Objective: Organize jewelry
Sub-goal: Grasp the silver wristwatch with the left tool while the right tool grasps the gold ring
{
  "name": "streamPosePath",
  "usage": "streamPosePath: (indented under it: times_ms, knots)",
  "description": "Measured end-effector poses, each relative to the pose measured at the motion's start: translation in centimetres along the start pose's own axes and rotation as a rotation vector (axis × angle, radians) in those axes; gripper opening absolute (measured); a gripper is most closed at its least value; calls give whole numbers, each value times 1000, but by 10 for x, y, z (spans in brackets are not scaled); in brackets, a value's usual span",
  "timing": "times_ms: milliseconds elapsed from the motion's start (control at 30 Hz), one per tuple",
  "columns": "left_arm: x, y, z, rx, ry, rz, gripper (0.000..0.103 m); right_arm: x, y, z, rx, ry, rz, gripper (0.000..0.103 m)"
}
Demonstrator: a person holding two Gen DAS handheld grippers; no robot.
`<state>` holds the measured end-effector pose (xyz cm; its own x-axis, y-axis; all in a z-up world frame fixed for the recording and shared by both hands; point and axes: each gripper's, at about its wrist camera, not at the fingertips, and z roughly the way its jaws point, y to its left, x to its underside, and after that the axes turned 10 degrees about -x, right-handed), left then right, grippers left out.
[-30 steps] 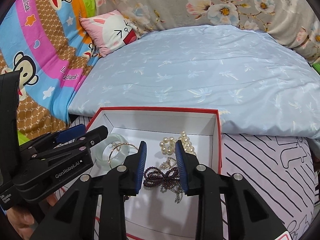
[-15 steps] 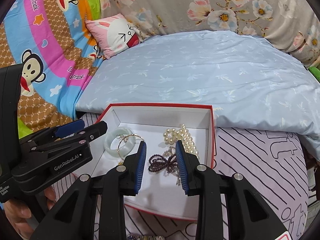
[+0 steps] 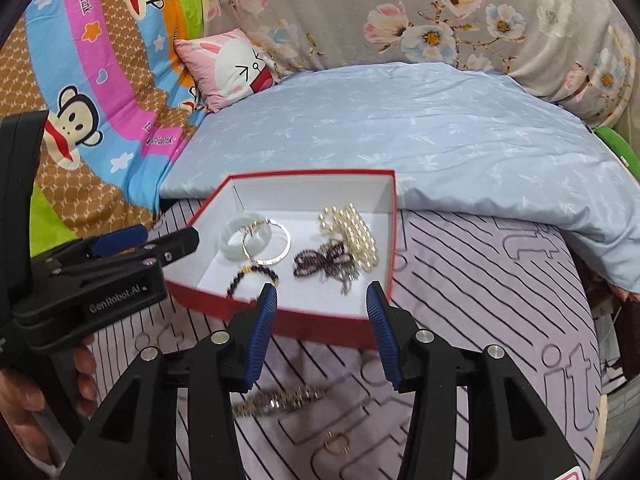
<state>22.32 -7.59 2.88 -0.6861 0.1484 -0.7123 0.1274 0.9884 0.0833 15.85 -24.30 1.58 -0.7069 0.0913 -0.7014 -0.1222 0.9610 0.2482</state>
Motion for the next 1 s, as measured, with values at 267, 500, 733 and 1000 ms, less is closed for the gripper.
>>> streamPosePath:
  times_ms: [267, 500, 733, 1000]
  knots:
    - [48, -5, -10, 26, 53, 25, 67, 62, -10, -9, 25, 92, 35, 47]
    - [87, -7, -6, 56, 127, 26, 67, 95, -18, 5, 19, 157, 73, 46]
    - [103, -9, -5, 58, 153, 28, 67, 100, -12, 15, 28, 165, 53, 42]
    - [107, -11, -6, 51, 154, 42, 67, 96, -5, 24, 61, 168, 11, 22]
